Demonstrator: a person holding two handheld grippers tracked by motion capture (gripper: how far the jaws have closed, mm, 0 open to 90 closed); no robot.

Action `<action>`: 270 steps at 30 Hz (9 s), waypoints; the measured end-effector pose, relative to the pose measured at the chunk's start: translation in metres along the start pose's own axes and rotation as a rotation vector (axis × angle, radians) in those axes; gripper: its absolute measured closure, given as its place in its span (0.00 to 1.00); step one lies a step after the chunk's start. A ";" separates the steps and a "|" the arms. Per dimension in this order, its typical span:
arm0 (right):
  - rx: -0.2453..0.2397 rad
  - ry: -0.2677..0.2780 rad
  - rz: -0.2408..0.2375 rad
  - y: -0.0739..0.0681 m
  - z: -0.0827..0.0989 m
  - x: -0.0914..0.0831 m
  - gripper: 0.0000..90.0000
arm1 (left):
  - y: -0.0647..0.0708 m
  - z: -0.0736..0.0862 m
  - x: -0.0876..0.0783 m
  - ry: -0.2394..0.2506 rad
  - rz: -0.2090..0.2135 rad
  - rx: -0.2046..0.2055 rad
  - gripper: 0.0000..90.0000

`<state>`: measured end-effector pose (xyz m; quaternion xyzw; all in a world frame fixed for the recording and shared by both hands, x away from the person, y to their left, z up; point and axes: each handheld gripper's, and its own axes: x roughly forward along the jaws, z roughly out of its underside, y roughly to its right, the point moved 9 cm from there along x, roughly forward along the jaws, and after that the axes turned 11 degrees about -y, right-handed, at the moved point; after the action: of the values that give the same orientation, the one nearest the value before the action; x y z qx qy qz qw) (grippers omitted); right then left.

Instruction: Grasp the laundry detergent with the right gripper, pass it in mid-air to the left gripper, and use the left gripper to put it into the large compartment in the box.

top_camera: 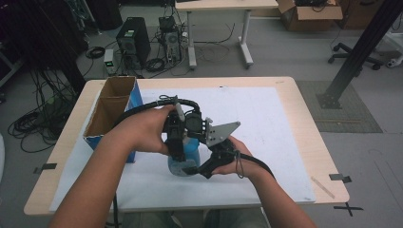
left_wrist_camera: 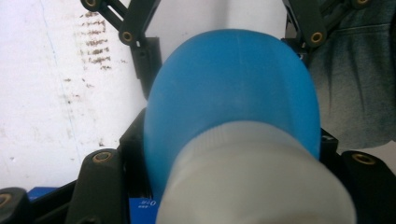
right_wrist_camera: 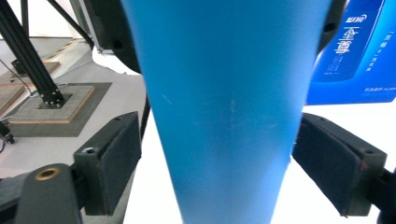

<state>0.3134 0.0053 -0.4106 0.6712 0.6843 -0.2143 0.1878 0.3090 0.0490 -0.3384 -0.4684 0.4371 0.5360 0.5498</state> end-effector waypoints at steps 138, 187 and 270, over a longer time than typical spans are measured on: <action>0.134 -0.043 0.220 0.043 0.057 -0.153 0.00 | -0.117 0.234 -0.039 -0.041 0.321 -1.492 0.42; 0.141 -0.064 0.207 0.037 0.061 -0.148 0.01 | -0.118 0.220 0.057 -0.076 0.367 -1.500 0.42; 0.127 -0.061 0.199 0.033 0.061 -0.145 0.01 | -0.117 0.216 0.077 -0.065 0.392 -1.521 0.30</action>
<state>0.3481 -0.1490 -0.3844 0.7396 0.5931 -0.2581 0.1861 0.4242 0.2767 -0.3699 -0.6145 0.0086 0.7887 -0.0141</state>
